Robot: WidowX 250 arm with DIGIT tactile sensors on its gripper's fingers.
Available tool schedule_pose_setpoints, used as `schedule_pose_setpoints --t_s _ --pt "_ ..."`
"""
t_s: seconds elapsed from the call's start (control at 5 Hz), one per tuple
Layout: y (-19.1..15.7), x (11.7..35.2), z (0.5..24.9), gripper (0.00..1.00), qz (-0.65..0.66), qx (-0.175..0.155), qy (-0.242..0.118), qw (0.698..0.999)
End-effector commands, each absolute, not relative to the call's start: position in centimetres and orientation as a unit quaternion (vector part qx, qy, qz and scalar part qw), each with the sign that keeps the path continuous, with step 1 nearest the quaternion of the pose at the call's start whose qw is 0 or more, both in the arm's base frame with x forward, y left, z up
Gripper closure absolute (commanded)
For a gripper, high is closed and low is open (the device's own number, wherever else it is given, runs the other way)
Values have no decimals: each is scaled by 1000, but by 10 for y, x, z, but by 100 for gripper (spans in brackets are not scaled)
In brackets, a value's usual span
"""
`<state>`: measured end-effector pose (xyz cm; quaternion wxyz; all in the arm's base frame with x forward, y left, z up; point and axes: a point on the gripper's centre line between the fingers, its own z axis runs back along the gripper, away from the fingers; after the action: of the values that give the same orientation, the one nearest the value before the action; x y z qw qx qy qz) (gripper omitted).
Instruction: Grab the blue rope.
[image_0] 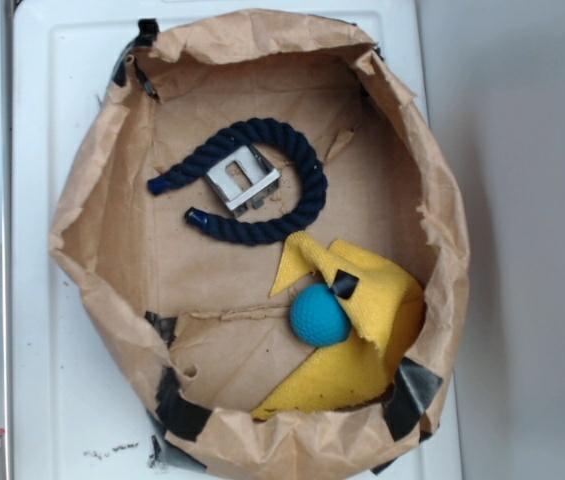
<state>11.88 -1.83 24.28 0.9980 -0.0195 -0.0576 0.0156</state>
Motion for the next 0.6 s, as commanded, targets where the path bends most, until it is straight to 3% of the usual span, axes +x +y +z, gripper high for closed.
schedule_pose_setpoints --t_s 0.0,0.2,0.4 --pt "-18 119 243 0 16 -19 -58 998" --pt "-16 169 246 0 38 -14 -54 998" --pt "-2 218 235 0 64 -7 -66 996"
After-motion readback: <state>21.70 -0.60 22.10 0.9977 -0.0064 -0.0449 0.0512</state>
